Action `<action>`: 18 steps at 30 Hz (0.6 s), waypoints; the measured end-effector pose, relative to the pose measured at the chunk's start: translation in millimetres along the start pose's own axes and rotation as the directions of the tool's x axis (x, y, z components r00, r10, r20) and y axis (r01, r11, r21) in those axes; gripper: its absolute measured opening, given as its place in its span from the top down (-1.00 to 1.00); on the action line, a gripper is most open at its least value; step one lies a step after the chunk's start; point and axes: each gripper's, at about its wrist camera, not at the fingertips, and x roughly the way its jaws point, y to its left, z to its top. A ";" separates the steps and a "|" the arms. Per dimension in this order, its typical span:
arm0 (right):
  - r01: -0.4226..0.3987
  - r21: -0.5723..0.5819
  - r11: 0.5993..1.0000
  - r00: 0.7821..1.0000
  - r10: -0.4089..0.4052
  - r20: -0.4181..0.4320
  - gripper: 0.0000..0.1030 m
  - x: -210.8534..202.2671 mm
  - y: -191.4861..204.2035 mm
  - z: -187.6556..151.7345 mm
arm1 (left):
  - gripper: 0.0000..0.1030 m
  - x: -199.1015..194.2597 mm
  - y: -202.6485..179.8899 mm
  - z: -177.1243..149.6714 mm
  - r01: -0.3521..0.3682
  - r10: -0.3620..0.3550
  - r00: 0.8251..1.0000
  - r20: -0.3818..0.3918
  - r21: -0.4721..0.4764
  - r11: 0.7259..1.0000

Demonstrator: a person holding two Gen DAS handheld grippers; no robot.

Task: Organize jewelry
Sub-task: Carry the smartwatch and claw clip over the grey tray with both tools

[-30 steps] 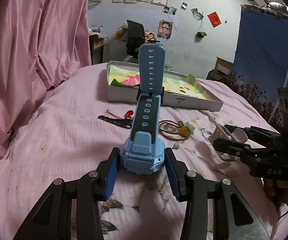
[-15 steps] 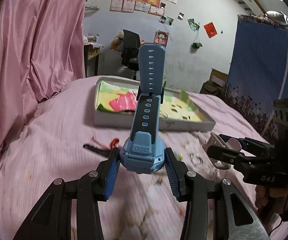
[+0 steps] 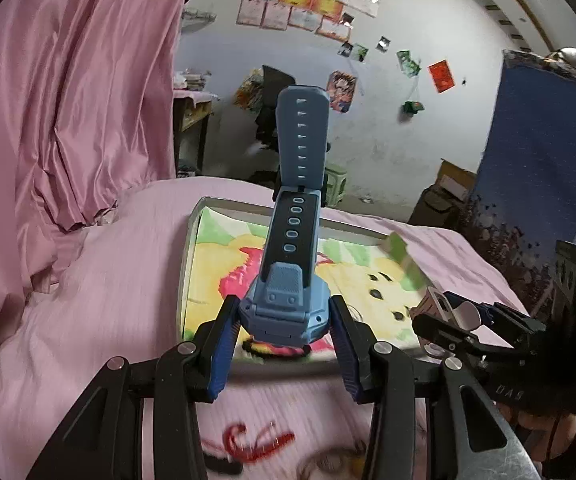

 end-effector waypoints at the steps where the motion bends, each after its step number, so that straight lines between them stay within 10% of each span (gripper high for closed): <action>1: 0.010 0.005 1.000 1.000 -0.010 -0.004 -0.11 8.8 -3.3 4.8 | 0.18 4.4 0.7 1.2 -0.004 0.004 1.000 -0.008 -0.006 1.000; 18: 0.076 0.035 0.996 0.988 -0.070 -0.137 -0.11 88.4 -18.4 15.7 | 0.18 71.8 16.1 0.0 -0.030 0.013 0.972 -0.236 -0.067 0.997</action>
